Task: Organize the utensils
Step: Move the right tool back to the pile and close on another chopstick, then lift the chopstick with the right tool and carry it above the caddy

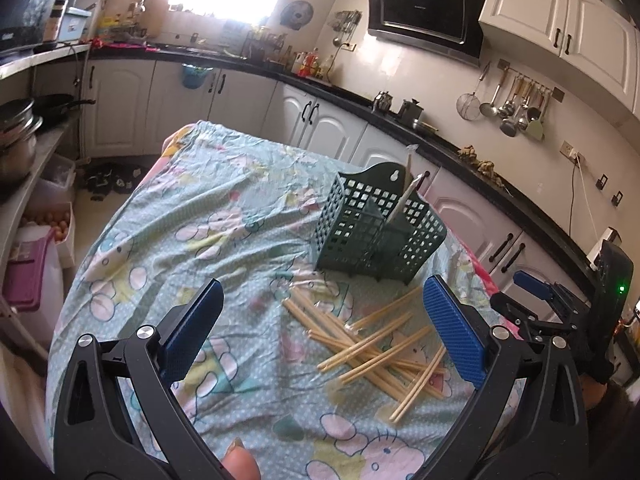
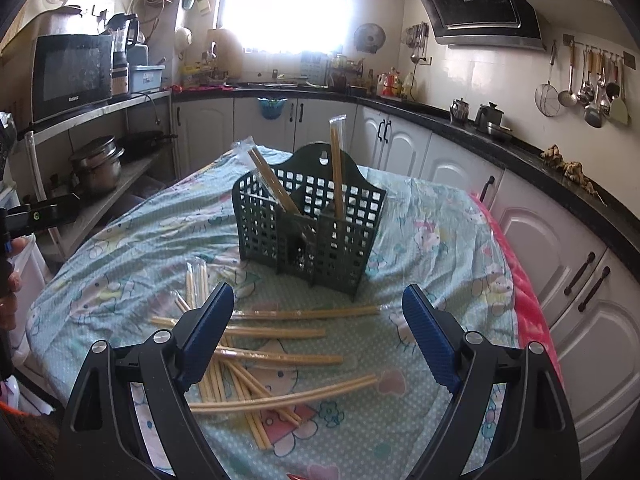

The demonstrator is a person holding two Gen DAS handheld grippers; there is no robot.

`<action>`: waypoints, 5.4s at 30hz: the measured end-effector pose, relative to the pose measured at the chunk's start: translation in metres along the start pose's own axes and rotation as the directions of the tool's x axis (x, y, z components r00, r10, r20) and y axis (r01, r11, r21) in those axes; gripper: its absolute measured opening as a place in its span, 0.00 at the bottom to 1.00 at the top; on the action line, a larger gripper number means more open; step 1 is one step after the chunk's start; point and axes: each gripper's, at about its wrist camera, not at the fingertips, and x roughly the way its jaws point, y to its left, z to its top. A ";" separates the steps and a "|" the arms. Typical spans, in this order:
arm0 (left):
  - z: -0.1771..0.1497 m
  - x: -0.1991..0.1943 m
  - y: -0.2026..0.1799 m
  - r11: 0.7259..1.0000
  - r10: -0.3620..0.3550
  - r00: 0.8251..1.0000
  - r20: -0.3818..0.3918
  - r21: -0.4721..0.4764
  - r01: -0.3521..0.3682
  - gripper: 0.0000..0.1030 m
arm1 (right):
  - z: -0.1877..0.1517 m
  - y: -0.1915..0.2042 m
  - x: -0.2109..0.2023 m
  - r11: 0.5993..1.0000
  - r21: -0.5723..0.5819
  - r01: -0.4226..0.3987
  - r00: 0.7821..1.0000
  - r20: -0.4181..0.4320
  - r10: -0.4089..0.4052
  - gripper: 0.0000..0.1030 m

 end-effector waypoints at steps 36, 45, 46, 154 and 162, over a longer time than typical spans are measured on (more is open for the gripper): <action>-0.068 0.088 0.017 0.978 -0.171 0.940 -0.296 -0.170 0.124 0.62 | -0.070 -0.068 0.083 0.965 0.261 0.030 0.957 -0.288 0.048 0.64; -0.070 0.096 0.020 0.966 -0.205 0.926 -0.316 -0.216 0.140 0.47 | -0.077 -0.086 0.103 0.925 0.381 0.013 0.945 -0.307 0.113 0.37; -0.070 0.097 0.019 0.965 -0.208 0.925 -0.318 -0.220 0.142 0.45 | -0.077 -0.086 0.103 0.923 0.384 0.009 0.945 -0.304 0.117 0.30; 0.187 0.049 -0.105 0.983 -0.147 0.968 0.202 0.143 0.119 0.03 | 0.191 -0.084 0.004 0.992 0.118 -0.053 0.943 0.332 0.011 0.01; 0.169 0.075 -0.101 0.984 -0.121 0.978 0.169 0.150 0.096 0.03 | 0.177 -0.079 0.030 0.991 0.127 -0.049 0.959 0.284 0.011 0.01</action>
